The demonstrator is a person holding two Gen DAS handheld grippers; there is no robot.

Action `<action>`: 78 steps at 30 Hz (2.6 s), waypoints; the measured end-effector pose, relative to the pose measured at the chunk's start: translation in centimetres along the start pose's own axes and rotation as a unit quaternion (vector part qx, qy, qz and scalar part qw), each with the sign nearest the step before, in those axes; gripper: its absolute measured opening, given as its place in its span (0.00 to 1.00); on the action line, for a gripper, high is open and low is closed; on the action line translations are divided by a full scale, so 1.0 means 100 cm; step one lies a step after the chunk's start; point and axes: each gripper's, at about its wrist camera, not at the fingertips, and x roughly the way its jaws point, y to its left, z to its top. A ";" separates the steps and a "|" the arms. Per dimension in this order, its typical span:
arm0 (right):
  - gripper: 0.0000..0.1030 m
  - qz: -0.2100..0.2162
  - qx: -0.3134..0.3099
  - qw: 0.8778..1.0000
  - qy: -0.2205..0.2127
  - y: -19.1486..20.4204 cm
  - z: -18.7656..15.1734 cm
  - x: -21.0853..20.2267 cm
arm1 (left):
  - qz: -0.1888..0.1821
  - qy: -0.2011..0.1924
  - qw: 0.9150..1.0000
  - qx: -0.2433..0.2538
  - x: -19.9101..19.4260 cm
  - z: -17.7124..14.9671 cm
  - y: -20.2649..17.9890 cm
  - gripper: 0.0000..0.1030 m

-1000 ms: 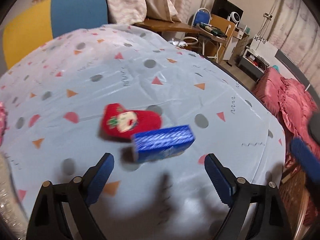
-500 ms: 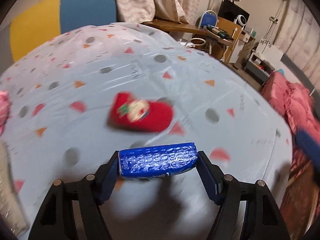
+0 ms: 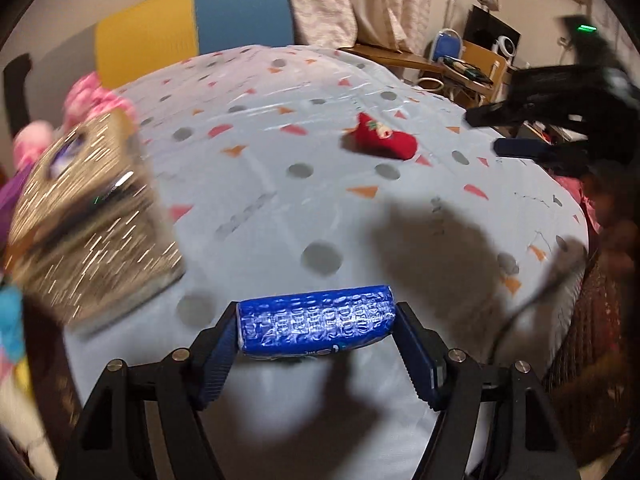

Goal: Organize soft objects
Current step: 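Grasp the red Christmas sock with the right gripper while the left lifts the tissue pack, then carry the blue tissue pack into the gold tray and open the left gripper while the right holds the sock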

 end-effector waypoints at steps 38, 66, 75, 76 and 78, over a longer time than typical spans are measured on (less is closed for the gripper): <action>0.19 -0.048 -0.358 0.922 0.139 0.127 -0.071 0.115 | 0.045 -0.092 0.991 -0.084 -0.115 -0.035 0.045 0.72; 0.19 -0.075 -0.441 0.892 0.070 0.132 -0.098 0.101 | 0.114 -0.164 0.951 -0.236 -0.210 -0.084 0.157 0.72; 0.19 -0.080 -0.463 0.880 0.063 0.135 -0.100 0.102 | 0.157 -0.167 0.899 -0.373 -0.244 -0.134 0.252 0.72; 0.19 -0.080 -0.465 0.880 0.063 0.135 -0.099 0.103 | 0.152 -0.163 0.898 -0.379 -0.242 -0.138 0.255 0.72; 0.19 -0.080 -0.467 0.878 0.062 0.135 -0.099 0.103 | 0.132 -0.149 0.901 -0.385 -0.232 -0.139 0.257 0.72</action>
